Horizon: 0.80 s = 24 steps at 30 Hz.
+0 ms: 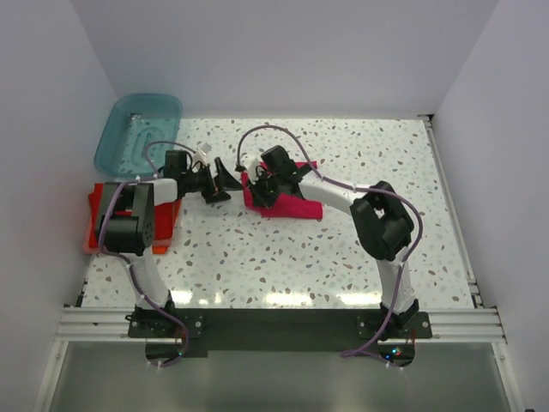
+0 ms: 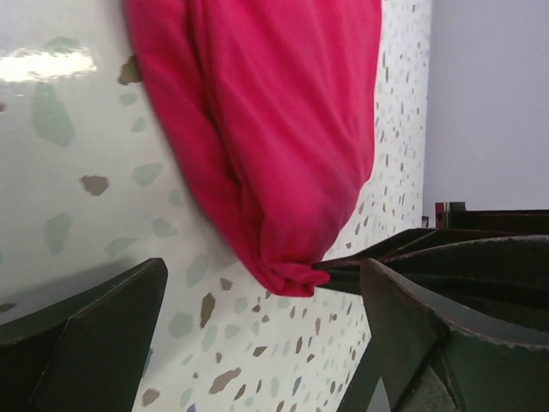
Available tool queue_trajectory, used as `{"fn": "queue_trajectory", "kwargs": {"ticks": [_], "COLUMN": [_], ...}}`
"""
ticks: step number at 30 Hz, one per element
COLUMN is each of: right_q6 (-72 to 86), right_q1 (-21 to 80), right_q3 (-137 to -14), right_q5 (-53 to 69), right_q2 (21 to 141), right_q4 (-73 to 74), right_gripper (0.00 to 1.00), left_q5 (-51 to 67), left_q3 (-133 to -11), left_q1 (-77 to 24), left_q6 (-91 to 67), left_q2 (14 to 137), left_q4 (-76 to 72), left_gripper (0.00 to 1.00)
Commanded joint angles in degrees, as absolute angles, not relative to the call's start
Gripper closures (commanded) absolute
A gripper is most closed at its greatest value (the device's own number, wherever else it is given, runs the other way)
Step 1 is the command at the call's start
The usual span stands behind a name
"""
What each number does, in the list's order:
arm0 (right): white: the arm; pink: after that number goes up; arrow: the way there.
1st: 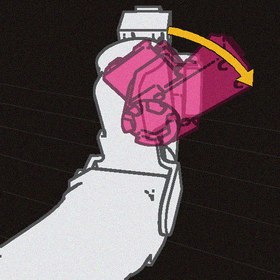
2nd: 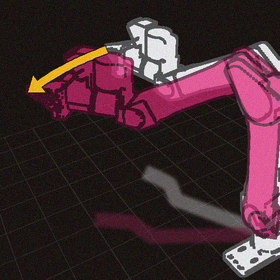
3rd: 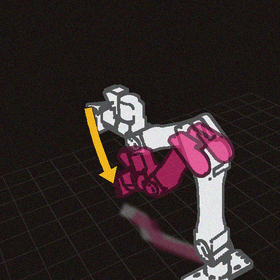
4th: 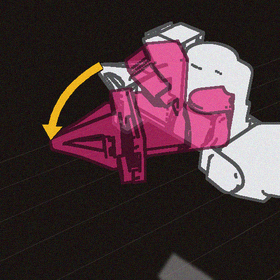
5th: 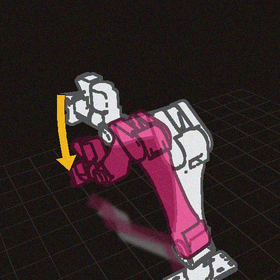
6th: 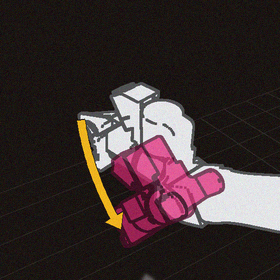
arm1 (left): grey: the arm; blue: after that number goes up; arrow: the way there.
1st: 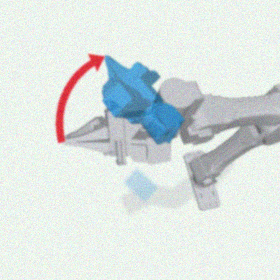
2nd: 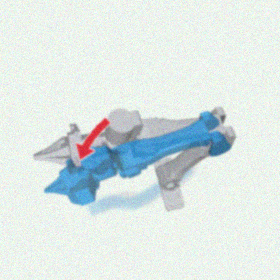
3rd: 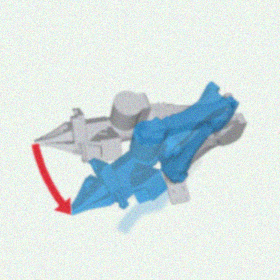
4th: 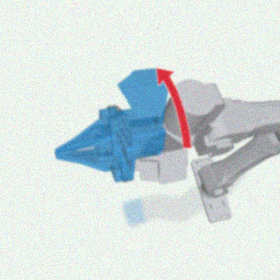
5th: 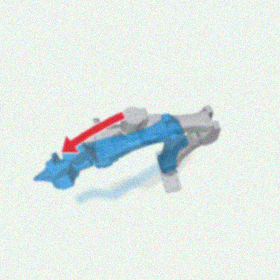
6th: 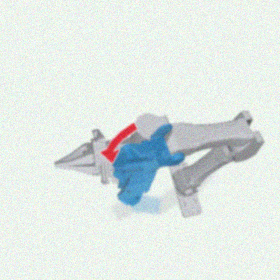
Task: Fold and stack the t-shirts
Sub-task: Neatly place the folded tshirt to the corner
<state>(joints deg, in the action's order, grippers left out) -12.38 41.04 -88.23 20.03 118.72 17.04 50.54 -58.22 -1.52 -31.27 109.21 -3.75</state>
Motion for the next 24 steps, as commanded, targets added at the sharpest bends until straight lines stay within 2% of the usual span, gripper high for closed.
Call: {"fn": "queue_trajectory", "kwargs": {"ticks": [1, 5, 13, 20, 24], "right_q6": [-10.7, -9.8, -7.8, -6.2, -5.5], "right_q1": [40.6, 40.3, 40.4, 40.6, 40.7], "right_q3": [-87.5, -87.7, -87.8, -87.0, -86.5], "right_q5": [24.3, 25.3, 26.3, 26.4, 26.1], "right_q2": [114.7, 113.7, 112.1, 111.4, 111.1], "right_q4": [13.1, 12.4, 12.0, 11.7, 10.7], "right_gripper": [1.0, 1.0, 1.0, 1.0, 1.0], "left_q5": [53.7, 53.2, 47.1, 41.8, 38.3], "left_q3": [-55.9, -52.0, -50.5, -51.0, -52.2], "left_q1": [-3.4, -5.6, -8.6, -10.0, -10.3], "left_q6": [-41.4, -51.1, -60.7, -68.1, -69.3], "left_q2": [111.0, 112.8, 115.3, 118.2, 119.4], "left_q4": [-15.8, -24.0, -31.5, -36.6, -37.9], "left_gripper": [0.0, 0.0, 0.0, 0.18, 0.23]}}
